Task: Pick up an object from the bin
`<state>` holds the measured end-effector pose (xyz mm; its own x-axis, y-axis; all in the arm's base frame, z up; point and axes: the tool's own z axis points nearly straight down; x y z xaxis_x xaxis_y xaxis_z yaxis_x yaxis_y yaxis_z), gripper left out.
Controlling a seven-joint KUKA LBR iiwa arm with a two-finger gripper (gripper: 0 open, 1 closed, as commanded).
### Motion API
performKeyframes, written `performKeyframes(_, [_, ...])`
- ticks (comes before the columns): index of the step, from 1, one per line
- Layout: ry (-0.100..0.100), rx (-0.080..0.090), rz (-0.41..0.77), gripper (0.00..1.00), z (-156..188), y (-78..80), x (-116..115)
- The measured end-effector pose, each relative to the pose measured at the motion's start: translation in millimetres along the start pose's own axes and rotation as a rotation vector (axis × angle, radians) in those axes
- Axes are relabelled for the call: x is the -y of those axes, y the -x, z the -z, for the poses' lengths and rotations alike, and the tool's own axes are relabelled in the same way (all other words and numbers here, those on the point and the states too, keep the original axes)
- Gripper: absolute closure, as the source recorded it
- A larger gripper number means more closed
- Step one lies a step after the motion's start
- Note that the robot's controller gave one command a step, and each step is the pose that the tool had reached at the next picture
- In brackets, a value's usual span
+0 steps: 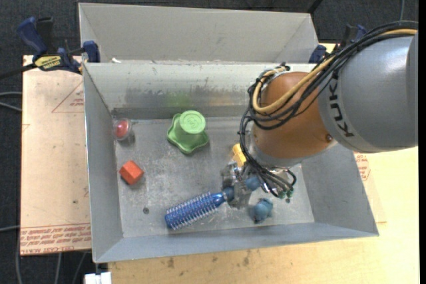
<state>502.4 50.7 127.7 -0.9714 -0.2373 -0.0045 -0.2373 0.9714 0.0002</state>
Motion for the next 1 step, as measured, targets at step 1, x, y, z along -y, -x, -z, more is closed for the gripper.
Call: performKeyframes(1, [0.0,-0.001,-0.001,1.0,22.0,1.1,-0.5])
